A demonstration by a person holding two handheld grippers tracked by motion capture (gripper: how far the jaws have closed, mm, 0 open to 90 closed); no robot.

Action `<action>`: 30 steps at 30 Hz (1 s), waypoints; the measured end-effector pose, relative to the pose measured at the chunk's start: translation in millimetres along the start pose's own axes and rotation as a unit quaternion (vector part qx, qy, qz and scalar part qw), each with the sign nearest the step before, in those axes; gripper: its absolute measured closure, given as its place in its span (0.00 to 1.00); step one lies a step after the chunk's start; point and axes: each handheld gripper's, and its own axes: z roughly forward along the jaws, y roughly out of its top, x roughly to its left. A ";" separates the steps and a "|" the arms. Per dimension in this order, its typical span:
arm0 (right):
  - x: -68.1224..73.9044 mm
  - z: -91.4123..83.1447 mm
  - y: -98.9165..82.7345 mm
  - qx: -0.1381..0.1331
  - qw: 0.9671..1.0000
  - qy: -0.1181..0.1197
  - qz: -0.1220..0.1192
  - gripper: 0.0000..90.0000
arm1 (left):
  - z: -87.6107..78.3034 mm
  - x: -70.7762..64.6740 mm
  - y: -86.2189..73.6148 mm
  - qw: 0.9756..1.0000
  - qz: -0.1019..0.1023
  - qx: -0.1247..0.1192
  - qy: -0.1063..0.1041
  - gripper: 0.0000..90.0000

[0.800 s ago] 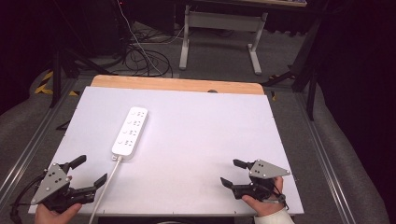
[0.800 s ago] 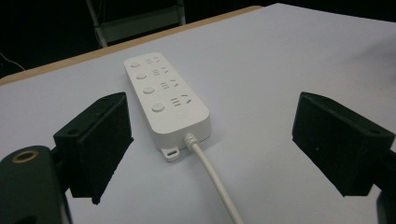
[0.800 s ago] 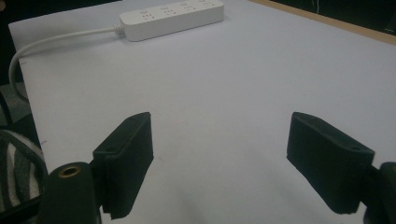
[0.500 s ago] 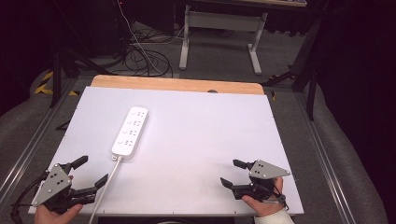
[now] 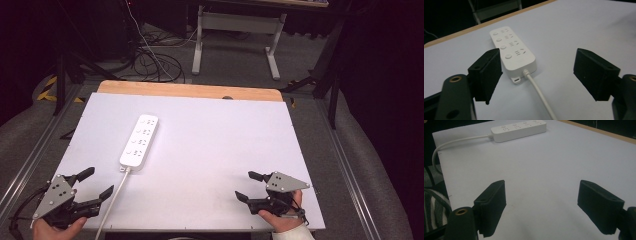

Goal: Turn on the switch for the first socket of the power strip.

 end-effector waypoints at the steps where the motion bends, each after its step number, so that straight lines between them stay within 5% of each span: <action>1: -0.1 0.2 -0.1 0.001 1.000 0.000 -0.001 0.26 | 0.0 1.1 0.1 1.000 -0.007 0.004 -0.005 0.28; 8: 0.3 0.8 -0.3 0.000 1.000 0.004 -0.002 0.26 | 1.9 9.2 3.4 0.999 -0.033 0.009 -0.014 0.28; 24: 1.6 3.6 -0.7 0.004 1.000 0.011 -0.003 0.27 | 7.3 24.5 28.3 1.000 -0.019 -0.005 -0.020 0.40; 30: 1.4 4.4 -1.4 0.005 1.000 0.014 -0.001 0.27 | 18.6 29.7 36.2 0.999 -0.030 0.002 -0.040 0.39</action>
